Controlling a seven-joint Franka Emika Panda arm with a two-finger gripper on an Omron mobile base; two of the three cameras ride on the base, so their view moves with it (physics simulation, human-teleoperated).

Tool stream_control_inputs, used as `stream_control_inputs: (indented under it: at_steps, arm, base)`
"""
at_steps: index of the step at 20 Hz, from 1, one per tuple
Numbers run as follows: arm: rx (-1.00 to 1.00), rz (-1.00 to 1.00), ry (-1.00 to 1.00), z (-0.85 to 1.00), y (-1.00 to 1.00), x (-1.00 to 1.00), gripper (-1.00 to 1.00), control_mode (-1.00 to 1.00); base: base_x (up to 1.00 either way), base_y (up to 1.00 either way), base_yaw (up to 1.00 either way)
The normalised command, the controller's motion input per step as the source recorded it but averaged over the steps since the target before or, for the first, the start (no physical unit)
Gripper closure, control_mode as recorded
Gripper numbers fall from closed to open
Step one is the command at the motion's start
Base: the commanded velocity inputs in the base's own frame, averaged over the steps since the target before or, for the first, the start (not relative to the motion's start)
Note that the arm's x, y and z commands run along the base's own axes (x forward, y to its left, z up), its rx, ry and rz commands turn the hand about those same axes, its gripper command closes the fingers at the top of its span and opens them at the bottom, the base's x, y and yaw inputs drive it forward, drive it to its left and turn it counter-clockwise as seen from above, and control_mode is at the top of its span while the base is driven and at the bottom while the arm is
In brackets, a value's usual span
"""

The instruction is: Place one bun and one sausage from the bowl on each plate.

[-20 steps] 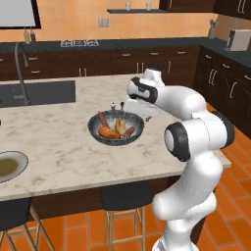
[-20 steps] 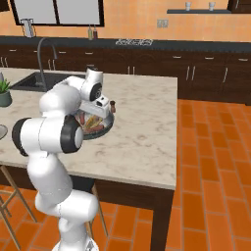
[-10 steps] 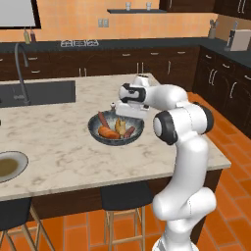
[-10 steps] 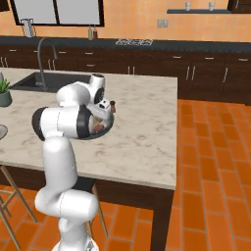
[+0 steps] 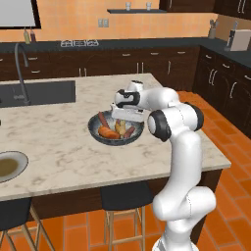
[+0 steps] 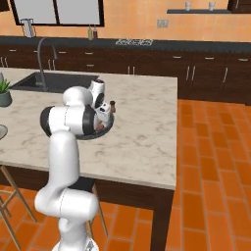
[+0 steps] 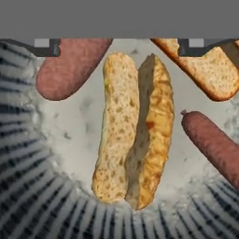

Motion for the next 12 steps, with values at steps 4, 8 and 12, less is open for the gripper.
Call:
stream_control_inputs:
  at_steps: [4, 8, 12]
  arm:
    - [0.02, 0.0, -0.09, -0.35, 0.02, 0.24, -1.0, -1.0]
    - [0.0, 0.0, -0.03, -0.24, 0.0, 0.32, -1.0, -1.0]
    - [0.0, 0.0, -0.03, -0.25, 0.0, 0.19, -1.0, -1.0]
  base:
    - [0.0, 0.0, 0.0]
    - [0.0, 0.0, 0.0]
    - [0.0, 0.0, 0.0]
